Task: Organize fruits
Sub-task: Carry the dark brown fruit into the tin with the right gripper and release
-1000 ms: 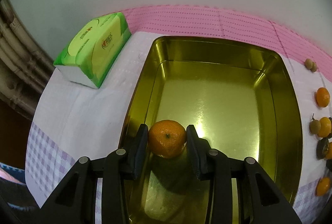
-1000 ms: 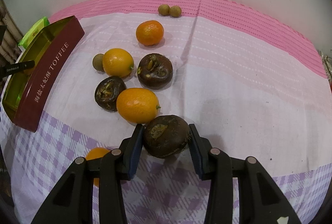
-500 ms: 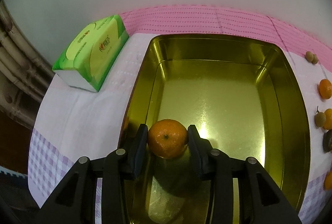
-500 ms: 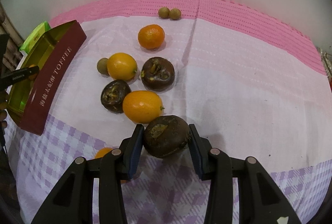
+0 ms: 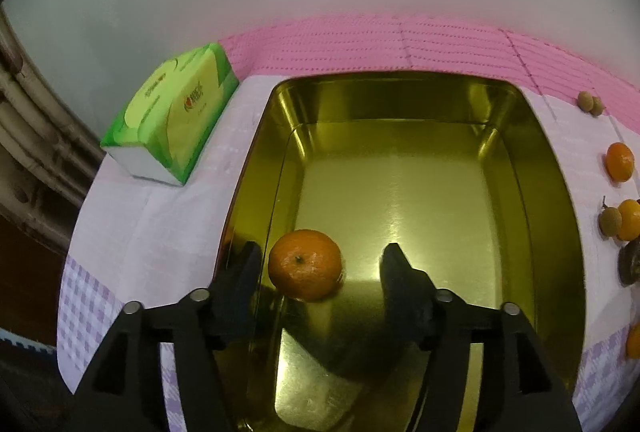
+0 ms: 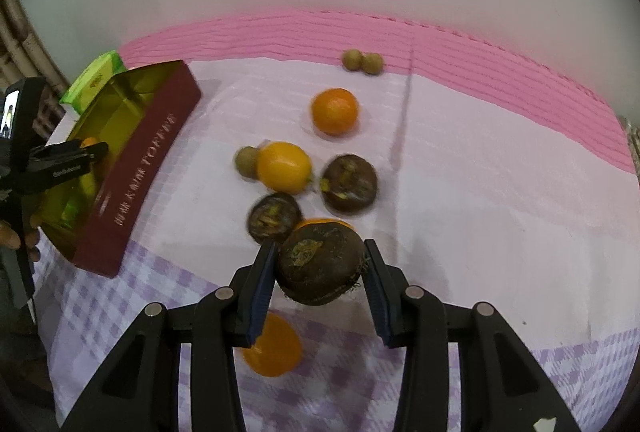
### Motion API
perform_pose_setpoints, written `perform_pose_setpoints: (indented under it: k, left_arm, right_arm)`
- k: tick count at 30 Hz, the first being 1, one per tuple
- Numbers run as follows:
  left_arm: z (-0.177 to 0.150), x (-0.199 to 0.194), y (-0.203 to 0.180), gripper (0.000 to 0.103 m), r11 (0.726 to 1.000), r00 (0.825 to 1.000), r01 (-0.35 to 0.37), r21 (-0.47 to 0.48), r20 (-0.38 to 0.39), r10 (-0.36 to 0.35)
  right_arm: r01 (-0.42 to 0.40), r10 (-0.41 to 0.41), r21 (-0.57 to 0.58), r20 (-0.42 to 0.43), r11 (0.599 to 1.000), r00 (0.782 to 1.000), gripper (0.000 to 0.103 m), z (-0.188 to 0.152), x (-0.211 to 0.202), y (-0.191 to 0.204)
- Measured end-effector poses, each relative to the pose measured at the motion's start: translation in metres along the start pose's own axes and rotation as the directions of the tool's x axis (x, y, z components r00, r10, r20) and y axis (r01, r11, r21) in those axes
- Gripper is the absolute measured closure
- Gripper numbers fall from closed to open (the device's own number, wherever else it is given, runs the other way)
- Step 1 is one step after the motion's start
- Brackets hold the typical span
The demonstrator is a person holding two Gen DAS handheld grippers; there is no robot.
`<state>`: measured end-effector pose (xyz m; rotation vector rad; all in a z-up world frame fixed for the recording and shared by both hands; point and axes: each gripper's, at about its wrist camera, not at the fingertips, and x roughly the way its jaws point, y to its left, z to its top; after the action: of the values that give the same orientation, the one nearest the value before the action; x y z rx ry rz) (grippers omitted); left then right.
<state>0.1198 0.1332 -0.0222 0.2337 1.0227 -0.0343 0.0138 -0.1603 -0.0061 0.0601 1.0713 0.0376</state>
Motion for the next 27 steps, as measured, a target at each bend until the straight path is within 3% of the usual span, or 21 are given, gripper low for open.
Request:
perform_pose_setpoints:
  k: [7, 13, 21, 27]
  left_arm:
    - [0.005, -0.024, 0.004, 0.024, 1.0, 0.997, 0.001, -0.002, 0.072, -0.001]
    - [0.005, -0.044, 0.034, 0.019, 0.995, 0.991, -0.027, -0.097, 0.132, 0.04]
    - [-0.001, -0.051, 0.091, 0.017, 0.962, 0.983, -0.117, -0.245, 0.108, 0.147]
    - [-0.02, -0.041, 0.11, 0.016, 0.95, 0.988, -0.127, -0.285, 0.047, 0.146]
  right_arm:
    - [-0.064, 0.065, -0.081, 0.012, 0.995, 0.998, 0.064, 0.025, 0.004, 0.039]
    - [-0.145, 0.153, -0.19, 0.026, 0.971, 0.988, 0.064, 0.053, 0.008, 0.097]
    - [-0.21, 0.219, -0.325, -0.009, 0.922, 0.976, 0.064, 0.081, 0.03, 0.174]
    - [-0.215, 0.204, -0.394, -0.069, 0.894, 0.977, 0.064, 0.087, 0.059, 0.215]
